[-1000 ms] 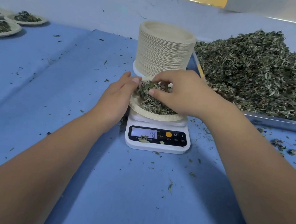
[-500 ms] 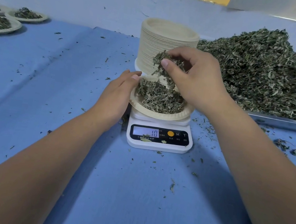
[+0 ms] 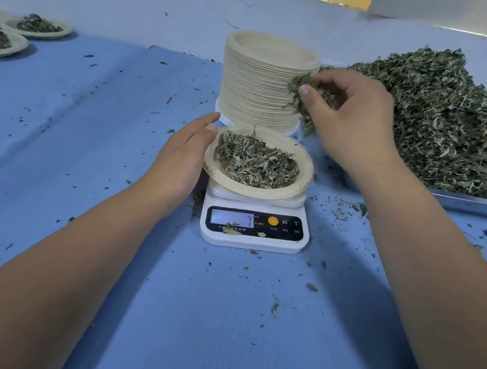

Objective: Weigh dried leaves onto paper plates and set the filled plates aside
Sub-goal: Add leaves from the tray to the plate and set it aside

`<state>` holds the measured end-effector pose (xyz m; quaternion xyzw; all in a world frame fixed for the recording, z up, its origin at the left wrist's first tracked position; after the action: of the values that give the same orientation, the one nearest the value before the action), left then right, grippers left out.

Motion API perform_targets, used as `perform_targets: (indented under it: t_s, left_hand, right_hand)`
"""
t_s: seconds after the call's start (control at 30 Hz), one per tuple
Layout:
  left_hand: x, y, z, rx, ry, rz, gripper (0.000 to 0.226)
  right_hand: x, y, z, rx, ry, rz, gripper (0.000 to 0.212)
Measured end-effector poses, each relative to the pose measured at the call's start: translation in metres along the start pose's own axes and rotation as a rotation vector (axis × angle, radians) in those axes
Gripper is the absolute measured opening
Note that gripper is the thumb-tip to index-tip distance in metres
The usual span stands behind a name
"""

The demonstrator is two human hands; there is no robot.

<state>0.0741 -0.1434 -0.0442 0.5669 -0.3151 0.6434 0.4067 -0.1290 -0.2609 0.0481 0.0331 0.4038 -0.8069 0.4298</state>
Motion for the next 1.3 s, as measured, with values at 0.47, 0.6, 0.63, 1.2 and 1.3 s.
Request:
perform_targets:
  t_s: [0.47,0.6,0.63,1.2,1.3]
  left_hand:
    - [-0.002,0.001,0.0,-0.005,0.01,0.042,0.043]
    - [-0.001,0.001,0.0,-0.01,0.008,0.055,0.039]
    - [-0.001,0.001,-0.001,-0.004,0.006,0.057,0.036]
    - [0.002,0.006,0.0,0.021,-0.063,-0.033,0.035]
    - [0.009,0.008,0.0,0.084,-0.137,-0.257,0.034]
  right_hand:
    - [0.084,-0.009,-0.013,-0.159,0.261,-0.388,0.026]
    - [0.043,-0.007,-0.031,-0.162,0.096,-0.308,0.022]
    - [0.034,-0.007,-0.04,-0.168,0.064,-0.294,0.022]
    - [0.017,0.005,-0.076,-0.359,0.025,-0.219,0.04]
    - [0.009,0.005,-0.076,-0.329,-0.002,-0.196,0.037]
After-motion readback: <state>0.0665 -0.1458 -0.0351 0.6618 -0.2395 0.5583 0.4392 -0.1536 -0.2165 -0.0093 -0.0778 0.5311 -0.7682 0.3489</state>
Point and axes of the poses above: each hand's wrist, its own z-axis towards the middle knuckle, its own y-axis out of the palm, x = y × z, the point moved 3 cm from there along z, towards the middle knuckle, and after that the axes turned 12 degrees about -z, right-handed, at the moved point
